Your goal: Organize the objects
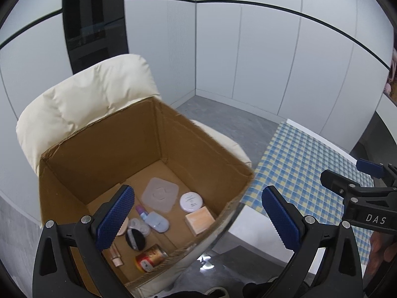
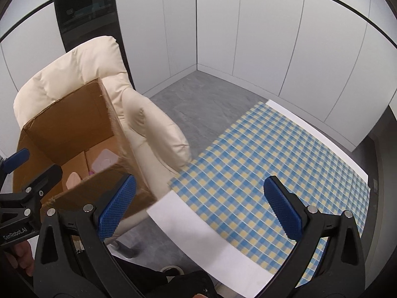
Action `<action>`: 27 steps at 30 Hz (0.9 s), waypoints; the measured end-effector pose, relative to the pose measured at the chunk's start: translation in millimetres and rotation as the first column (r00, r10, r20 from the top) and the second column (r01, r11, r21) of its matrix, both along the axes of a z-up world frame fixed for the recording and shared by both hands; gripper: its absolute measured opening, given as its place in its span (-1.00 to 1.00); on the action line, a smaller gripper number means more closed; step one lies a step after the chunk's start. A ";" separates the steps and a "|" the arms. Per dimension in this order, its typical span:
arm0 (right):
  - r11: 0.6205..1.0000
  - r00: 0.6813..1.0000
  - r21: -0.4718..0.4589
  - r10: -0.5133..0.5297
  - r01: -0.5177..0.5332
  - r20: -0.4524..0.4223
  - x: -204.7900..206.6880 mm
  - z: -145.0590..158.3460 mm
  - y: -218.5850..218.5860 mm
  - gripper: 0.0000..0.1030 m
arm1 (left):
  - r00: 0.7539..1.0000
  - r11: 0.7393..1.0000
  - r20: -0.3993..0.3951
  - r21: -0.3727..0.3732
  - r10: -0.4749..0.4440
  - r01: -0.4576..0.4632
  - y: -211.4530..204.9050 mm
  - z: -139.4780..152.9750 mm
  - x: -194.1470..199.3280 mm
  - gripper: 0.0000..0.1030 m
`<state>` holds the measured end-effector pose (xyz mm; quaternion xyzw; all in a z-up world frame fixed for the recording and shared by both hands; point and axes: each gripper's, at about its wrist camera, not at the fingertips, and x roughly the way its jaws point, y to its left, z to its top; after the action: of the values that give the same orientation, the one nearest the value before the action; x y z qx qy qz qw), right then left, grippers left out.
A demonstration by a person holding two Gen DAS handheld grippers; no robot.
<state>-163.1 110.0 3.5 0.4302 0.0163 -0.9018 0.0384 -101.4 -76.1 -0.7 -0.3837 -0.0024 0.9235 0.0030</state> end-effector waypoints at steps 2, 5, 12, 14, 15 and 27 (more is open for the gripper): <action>1.000 1.000 -0.009 -0.009 0.009 0.002 3.1 1.4 8.5 1.00 | 1.000 1.000 0.003 -0.003 -0.012 0.012 7.0 0.1 0.2 0.99; 0.999 0.999 -0.007 -0.034 0.034 0.000 8.5 4.3 21.2 1.00 | 0.999 1.000 0.014 0.001 -0.030 0.030 18.9 -0.1 0.9 0.99; 0.998 0.998 -0.014 -0.055 0.055 -0.009 27.9 13.5 43.0 1.00 | 0.997 0.998 0.020 -0.003 -0.069 0.069 44.5 6.9 16.1 0.99; 0.999 0.999 -0.011 -0.051 0.051 -0.013 36.4 17.0 46.1 1.00 | 0.997 0.997 0.009 -0.009 -0.071 0.071 51.3 13.5 23.1 0.99; 0.999 0.999 -0.010 -0.049 0.049 -0.015 39.9 17.9 47.1 1.00 | 0.997 0.997 0.004 -0.006 -0.073 0.073 53.0 15.8 25.8 0.99; 0.996 0.996 -0.004 -0.086 0.086 -0.026 104.0 29.2 73.7 1.00 | 0.997 0.997 -0.013 -0.014 -0.072 0.072 58.8 29.6 77.9 0.99</action>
<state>-59.1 183.7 32.7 0.4186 -0.0029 -0.9082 -0.0004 -23.5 -17.3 28.9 -0.3772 0.0174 0.9254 0.0336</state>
